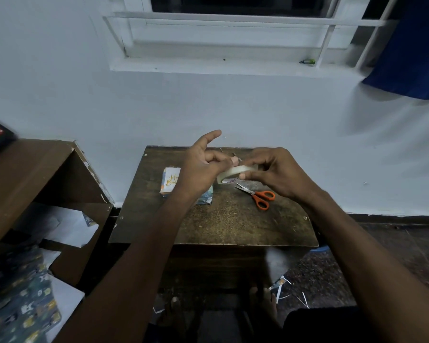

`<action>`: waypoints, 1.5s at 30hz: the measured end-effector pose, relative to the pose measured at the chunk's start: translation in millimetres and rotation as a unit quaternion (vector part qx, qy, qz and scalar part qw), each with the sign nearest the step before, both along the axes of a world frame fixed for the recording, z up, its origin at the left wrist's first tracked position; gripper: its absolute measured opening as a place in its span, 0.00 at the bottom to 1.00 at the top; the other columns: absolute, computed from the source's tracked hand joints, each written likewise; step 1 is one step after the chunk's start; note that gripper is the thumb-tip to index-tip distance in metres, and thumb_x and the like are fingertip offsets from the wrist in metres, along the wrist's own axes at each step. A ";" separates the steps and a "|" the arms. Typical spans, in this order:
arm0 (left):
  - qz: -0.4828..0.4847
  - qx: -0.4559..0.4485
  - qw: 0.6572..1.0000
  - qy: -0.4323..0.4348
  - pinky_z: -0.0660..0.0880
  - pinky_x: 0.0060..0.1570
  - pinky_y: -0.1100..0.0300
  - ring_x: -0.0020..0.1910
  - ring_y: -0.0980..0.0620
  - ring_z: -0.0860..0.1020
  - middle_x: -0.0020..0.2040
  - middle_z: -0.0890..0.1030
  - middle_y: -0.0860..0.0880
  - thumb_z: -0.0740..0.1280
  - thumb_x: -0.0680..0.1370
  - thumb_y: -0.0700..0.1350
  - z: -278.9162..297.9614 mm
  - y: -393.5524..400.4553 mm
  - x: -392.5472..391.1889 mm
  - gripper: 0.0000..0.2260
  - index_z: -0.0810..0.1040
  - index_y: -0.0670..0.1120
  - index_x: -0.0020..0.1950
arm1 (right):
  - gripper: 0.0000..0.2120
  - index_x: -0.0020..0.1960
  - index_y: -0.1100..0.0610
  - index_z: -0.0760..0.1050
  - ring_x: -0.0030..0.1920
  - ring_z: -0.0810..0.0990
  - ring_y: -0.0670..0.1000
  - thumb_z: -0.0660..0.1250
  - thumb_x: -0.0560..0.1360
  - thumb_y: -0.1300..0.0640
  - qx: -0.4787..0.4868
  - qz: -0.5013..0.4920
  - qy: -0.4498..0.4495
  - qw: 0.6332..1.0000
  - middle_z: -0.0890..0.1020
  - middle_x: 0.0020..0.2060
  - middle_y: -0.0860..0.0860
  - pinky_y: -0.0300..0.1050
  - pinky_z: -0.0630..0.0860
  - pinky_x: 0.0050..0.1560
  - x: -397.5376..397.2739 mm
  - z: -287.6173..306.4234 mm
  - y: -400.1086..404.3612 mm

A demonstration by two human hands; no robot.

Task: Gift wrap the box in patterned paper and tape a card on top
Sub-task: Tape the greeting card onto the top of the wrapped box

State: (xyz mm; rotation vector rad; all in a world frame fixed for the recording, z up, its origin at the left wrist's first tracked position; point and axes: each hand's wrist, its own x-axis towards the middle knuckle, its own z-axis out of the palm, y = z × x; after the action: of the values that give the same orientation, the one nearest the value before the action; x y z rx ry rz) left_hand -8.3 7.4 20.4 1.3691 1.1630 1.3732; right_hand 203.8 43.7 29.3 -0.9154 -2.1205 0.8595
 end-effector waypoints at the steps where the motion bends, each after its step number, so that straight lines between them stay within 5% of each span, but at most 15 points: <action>1: 0.005 -0.002 1.000 0.021 0.76 0.67 0.55 0.54 0.52 0.87 0.45 0.89 0.48 0.77 0.77 0.40 -0.9 -0.3 1.0 0.31 0.70 0.48 0.78 | 0.10 0.54 0.54 0.88 0.34 0.73 0.43 0.80 0.72 0.59 0.005 0.003 -0.008 1.000 0.81 0.36 0.36 0.37 0.68 0.37 -0.2 1.6 -0.6; 5: 0.041 -0.017 0.994 0.096 0.78 0.50 0.70 0.53 0.54 0.85 0.57 0.87 0.51 0.71 0.82 0.40 -8.5 2.9 -5.3 0.34 0.59 0.50 0.85 | 0.13 0.53 0.50 0.89 0.38 0.77 0.41 0.81 0.70 0.60 0.048 -0.007 -0.060 0.997 0.80 0.37 0.34 0.31 0.68 0.39 -2.3 3.9 -1.8; 9: 0.051 -0.007 0.987 0.154 0.76 0.50 0.66 0.44 0.63 0.82 0.61 0.85 0.51 0.68 0.83 0.36 -12.2 9.2 -21.2 0.32 0.61 0.51 0.84 | 0.17 0.42 0.31 0.84 0.39 0.78 0.41 0.84 0.67 0.53 0.077 -0.065 -0.205 0.974 0.81 0.38 0.33 0.40 0.69 0.37 -2.6 -10.0 5.0; 13: 0.039 -0.024 0.979 0.197 0.75 0.43 0.70 0.42 0.62 0.81 0.59 0.85 0.52 0.68 0.81 0.33 -11.6 7.8 -32.4 0.34 0.62 0.52 0.84 | 0.15 0.45 0.48 0.88 0.44 0.80 0.47 0.87 0.61 0.48 0.014 -0.067 -0.328 0.942 0.85 0.42 0.44 0.37 0.67 0.37 -10.9 -21.8 8.3; 15: 0.039 -0.029 0.973 0.228 0.76 0.49 0.69 0.51 0.59 0.82 0.59 0.84 0.53 0.69 0.80 0.33 -12.0 7.1 -37.4 0.35 0.61 0.51 0.84 | 0.16 0.42 0.51 0.87 0.41 0.81 0.47 0.87 0.60 0.45 -0.011 -0.054 -0.330 0.942 0.86 0.38 0.46 0.38 0.69 0.35 -19.8 -21.5 6.8; 19: 0.036 -0.058 0.951 0.301 0.73 0.69 0.41 0.62 0.56 0.80 0.58 0.84 0.60 0.75 0.77 0.38 -16.4 10.3 -54.4 0.41 0.57 0.56 0.84 | 0.18 0.37 0.53 0.84 0.38 0.83 0.47 0.81 0.67 0.39 0.008 -0.090 -0.237 0.967 0.85 0.34 0.47 0.45 0.76 0.39 -45.2 -16.6 4.6; 22: 0.035 -0.086 0.930 0.356 0.68 0.73 0.35 0.66 0.54 0.78 0.54 0.81 0.67 0.77 0.76 0.41 -19.4 13.4 -77.3 0.45 0.54 0.57 0.84 | 0.08 0.40 0.53 0.85 0.38 0.81 0.42 0.81 0.71 0.50 0.038 -0.112 -0.183 0.976 0.85 0.36 0.45 0.41 0.71 0.39 -70.9 -12.6 2.1; 25: 0.031 -0.101 0.926 0.362 0.66 0.74 0.34 0.68 0.52 0.78 0.53 0.80 0.66 0.81 0.73 0.44 -20.2 11.6 -93.4 0.50 0.52 0.55 0.85 | 0.06 0.44 0.53 0.87 0.40 0.80 0.45 0.80 0.68 0.61 0.066 -0.102 -0.155 0.980 0.86 0.40 0.46 0.42 0.72 0.43 -97.5 -13.9 -2.2; 30: 0.036 -0.095 0.937 0.334 0.64 0.77 0.38 0.67 0.53 0.78 0.54 0.82 0.63 0.80 0.74 0.47 -23.6 7.3 -94.2 0.50 0.50 0.51 0.86 | 0.11 0.51 0.55 0.87 0.43 0.80 0.50 0.76 0.70 0.63 0.074 -0.095 -0.158 0.980 0.85 0.45 0.51 0.45 0.74 0.45 -135.6 -19.8 -9.6; 35: 0.026 -0.107 0.953 0.281 0.72 0.69 0.56 0.63 0.54 0.79 0.59 0.83 0.53 0.75 0.77 0.36 -24.2 5.7 -102.8 0.47 0.49 0.49 0.87 | 0.18 0.59 0.52 0.85 0.48 0.77 0.54 0.68 0.72 0.65 0.059 -0.082 -0.204 0.974 0.78 0.46 0.53 0.46 0.68 0.45 -151.9 -23.7 -9.0; 38: 0.023 -0.100 0.966 0.236 0.78 0.62 0.57 0.65 0.51 0.79 0.64 0.81 0.48 0.76 0.75 0.33 -22.9 4.0 -109.8 0.44 0.57 0.51 0.84 | 0.20 0.62 0.48 0.84 0.48 0.76 0.55 0.68 0.73 0.63 0.084 -0.079 -0.226 0.967 0.74 0.47 0.52 0.49 0.73 0.44 -157.9 -24.9 -10.9; 41: 0.058 -0.099 0.977 0.180 0.81 0.52 0.63 0.64 0.49 0.80 0.65 0.79 0.49 0.78 0.72 0.30 -23.3 2.6 -118.8 0.32 0.75 0.51 0.71 | 0.18 0.61 0.47 0.84 0.48 0.76 0.55 0.67 0.75 0.62 0.099 -0.083 -0.242 0.962 0.71 0.45 0.51 0.51 0.76 0.45 -161.9 -25.6 -13.7; 45: 0.088 -0.115 0.971 0.192 0.79 0.48 0.64 0.59 0.52 0.81 0.61 0.82 0.54 0.80 0.69 0.33 -24.5 -2.2 -127.9 0.24 0.82 0.52 0.59 | 0.18 0.62 0.49 0.85 0.45 0.72 0.51 0.69 0.76 0.64 0.105 -0.081 -0.242 0.961 0.69 0.44 0.49 0.47 0.70 0.43 -162.1 -27.8 -12.8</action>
State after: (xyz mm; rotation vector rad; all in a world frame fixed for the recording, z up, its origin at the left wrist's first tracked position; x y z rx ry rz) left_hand -136.2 5.2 -4.1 1.4257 1.6800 1.0738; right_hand 41.7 30.9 1.5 -1.2594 -2.4410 0.3345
